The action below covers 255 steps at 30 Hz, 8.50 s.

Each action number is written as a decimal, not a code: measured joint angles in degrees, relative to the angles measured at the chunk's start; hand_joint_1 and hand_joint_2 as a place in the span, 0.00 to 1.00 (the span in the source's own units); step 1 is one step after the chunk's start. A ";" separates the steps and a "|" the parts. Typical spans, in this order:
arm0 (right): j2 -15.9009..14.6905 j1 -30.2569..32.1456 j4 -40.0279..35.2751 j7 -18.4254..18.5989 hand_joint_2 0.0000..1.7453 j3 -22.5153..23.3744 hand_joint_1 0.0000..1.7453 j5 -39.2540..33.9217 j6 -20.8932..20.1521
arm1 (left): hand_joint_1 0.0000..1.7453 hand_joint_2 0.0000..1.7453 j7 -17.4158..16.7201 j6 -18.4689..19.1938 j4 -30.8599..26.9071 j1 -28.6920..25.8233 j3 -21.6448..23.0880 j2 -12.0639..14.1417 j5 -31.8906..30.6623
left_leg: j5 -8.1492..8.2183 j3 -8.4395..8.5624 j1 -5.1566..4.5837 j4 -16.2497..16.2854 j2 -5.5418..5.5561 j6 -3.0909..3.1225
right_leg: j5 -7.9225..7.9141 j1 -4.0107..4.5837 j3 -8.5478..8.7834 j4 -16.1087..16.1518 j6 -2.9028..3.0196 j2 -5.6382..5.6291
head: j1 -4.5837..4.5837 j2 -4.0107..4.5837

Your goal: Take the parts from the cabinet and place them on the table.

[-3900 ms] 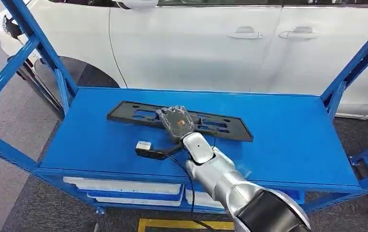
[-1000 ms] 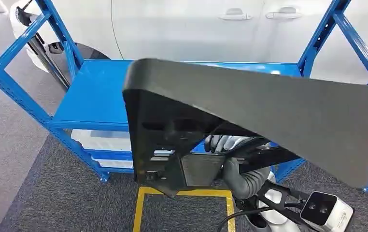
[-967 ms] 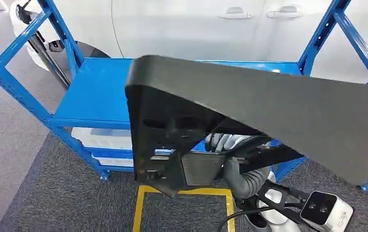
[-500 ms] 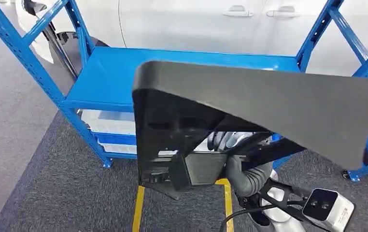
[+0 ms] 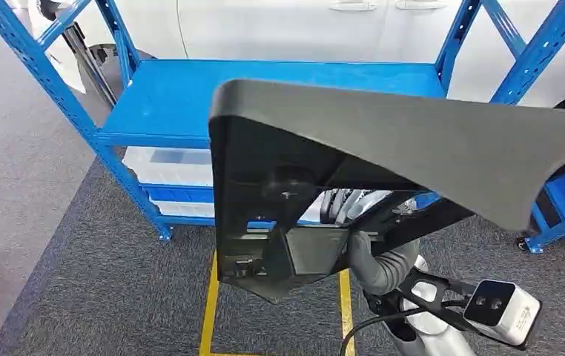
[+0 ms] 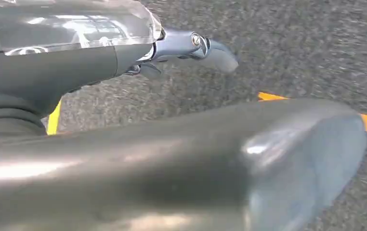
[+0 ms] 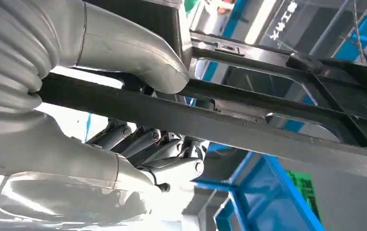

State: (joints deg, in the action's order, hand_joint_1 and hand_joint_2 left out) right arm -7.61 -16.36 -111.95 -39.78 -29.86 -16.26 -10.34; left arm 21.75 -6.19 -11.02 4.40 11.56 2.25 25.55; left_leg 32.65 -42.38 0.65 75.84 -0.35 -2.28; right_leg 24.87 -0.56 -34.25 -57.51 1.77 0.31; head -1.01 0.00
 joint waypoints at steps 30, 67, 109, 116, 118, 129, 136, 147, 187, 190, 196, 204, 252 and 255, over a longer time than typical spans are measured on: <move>-0.48 2.53 0.96 -0.04 1.00 7.78 0.86 1.40 -12.37 | 0.00 0.00 -0.20 -5.16 0.02 -0.51 -1.31 -0.37 0.90 | 3.06 3.77 -0.23 -1.46 -0.08 0.56 | -0.12 -0.14 0.46 0.05 -0.27 -1.10 | -0.02 0.00; 8.20 6.60 -0.85 -0.09 1.00 14.51 0.86 3.17 -23.63 | 0.00 0.00 -3.61 -6.73 0.18 -1.44 -0.39 0.29 -0.96 | -5.50 11.89 0.26 -18.83 4.83 1.17 | -0.36 0.24 0.66 -0.04 -0.90 -5.98 | 0.00 0.00; 6.27 3.55 -2.34 -0.04 1.00 8.39 0.86 3.65 -12.28 | 0.00 0.00 -3.21 -4.74 0.24 -0.81 0.52 -2.05 -3.63 | -6.06 11.31 -0.05 -19.24 -2.30 3.58 | 6.75 -0.20 -8.79 -17.62 -3.05 -0.62 | 0.00 0.00; 6.25 4.15 -2.41 -0.07 1.00 7.89 0.86 3.87 -12.11 | 0.00 0.00 -4.20 -4.72 0.24 -0.89 0.55 -2.82 -3.93 | -5.11 12.16 -0.60 -19.06 -5.94 2.04 | 0.68 0.98 0.10 -0.55 -1.29 2.40 | 0.00 0.00; 6.27 4.42 -2.41 -0.07 1.00 7.85 0.86 4.55 -11.95 | 0.00 0.00 -4.26 -4.72 0.24 -0.76 0.57 -2.99 -4.11 | -4.70 12.42 -0.50 -19.13 -6.44 1.35 | 0.22 0.41 0.42 0.20 -0.47 1.08 | 0.00 0.00; 6.38 5.63 -2.03 -0.09 1.00 7.45 0.86 3.67 -12.68 | 0.00 0.00 -5.36 -5.68 0.31 -1.29 1.05 -2.43 -4.11 | -5.54 11.19 0.60 -18.49 5.36 1.07 | 0.19 0.50 0.40 -0.40 -0.74 -6.40 | 0.00 0.00; 6.43 5.14 -1.99 -0.09 1.00 7.50 0.86 3.54 -12.83 | 0.00 0.00 -5.27 -5.70 0.31 -0.98 1.03 -2.27 -4.07 | -6.21 11.16 0.21 -19.03 0.75 3.53 | 4.56 0.30 -4.28 -8.31 -2.55 -1.42 | 0.02 0.00; 6.47 4.97 -1.77 -0.09 1.00 7.74 0.86 2.75 -12.96 | 0.00 0.00 -5.18 -6.05 0.31 -0.93 1.03 -1.99 -3.93 | -5.32 11.78 -0.83 -18.96 -6.45 2.26 | 1.08 1.07 0.29 -0.50 -1.16 2.39 | 0.00 0.00; 13.77 10.35 -3.45 -0.09 1.00 15.82 0.86 4.02 -18.16 | 0.00 0.00 -8.94 -8.30 0.31 -1.30 -3.28 3.39 -2.07 | -0.84 5.02 0.00 -4.88 0.00 0.82 | 0.72 0.88 1.31 0.34 0.58 -4.30 | 0.00 0.00; 13.77 10.33 -3.48 -0.09 1.00 15.82 0.86 4.02 -17.53 | 0.00 0.00 -8.76 -7.76 0.33 -1.21 -3.28 3.50 -2.27 | -5.91 10.45 0.51 -17.64 5.84 1.11 | 1.05 0.94 1.16 -0.27 -0.07 -6.26 | 0.00 0.00; 13.66 10.57 -3.83 -0.09 1.00 15.87 0.86 4.44 -17.42 | 0.00 0.00 -8.33 -6.40 0.31 -0.78 -3.23 3.28 -2.45 | -6.50 10.75 0.47 -18.92 1.91 3.10 | 2.49 0.90 -1.02 -2.93 -1.85 -3.52 | 0.02 0.00; 13.18 9.71 -3.04 -0.09 1.00 15.80 0.86 4.44 -17.03 | 0.00 0.00 -8.26 -5.84 0.31 -0.94 -3.23 2.86 -1.99 | -5.92 11.08 -0.06 -18.85 -3.87 3.08 | 1.37 0.30 -0.92 -4.04 -2.18 1.63 | 0.00 0.00; 9.49 4.60 1.14 0.55 1.00 10.86 0.86 2.49 -15.19 | 0.00 0.00 -11.58 -5.35 0.31 -1.23 -3.41 -0.20 -1.20 | -6.05 9.69 0.72 -17.99 5.14 1.30 | 1.71 0.40 1.26 -0.53 -1.31 -7.01 | -0.02 0.00; 9.09 4.26 1.57 0.57 1.00 10.54 0.86 1.44 -15.30 | 0.00 0.00 -11.47 -5.42 0.33 -0.78 -3.50 -0.20 -1.01 | -6.18 9.72 0.33 -17.84 3.45 2.21 | 1.29 0.03 0.94 -0.07 -2.53 -8.73 | -0.02 0.00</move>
State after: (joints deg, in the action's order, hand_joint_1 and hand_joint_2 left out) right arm 1.49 -12.10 -110.38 -39.21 -19.32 -14.82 -25.64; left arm 10.27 -11.61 -10.69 3.62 8.07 2.05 24.55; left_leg 26.47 -32.66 0.98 58.00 3.10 -0.06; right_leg 26.17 -0.53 -33.31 -57.58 -0.75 -8.42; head -1.03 0.00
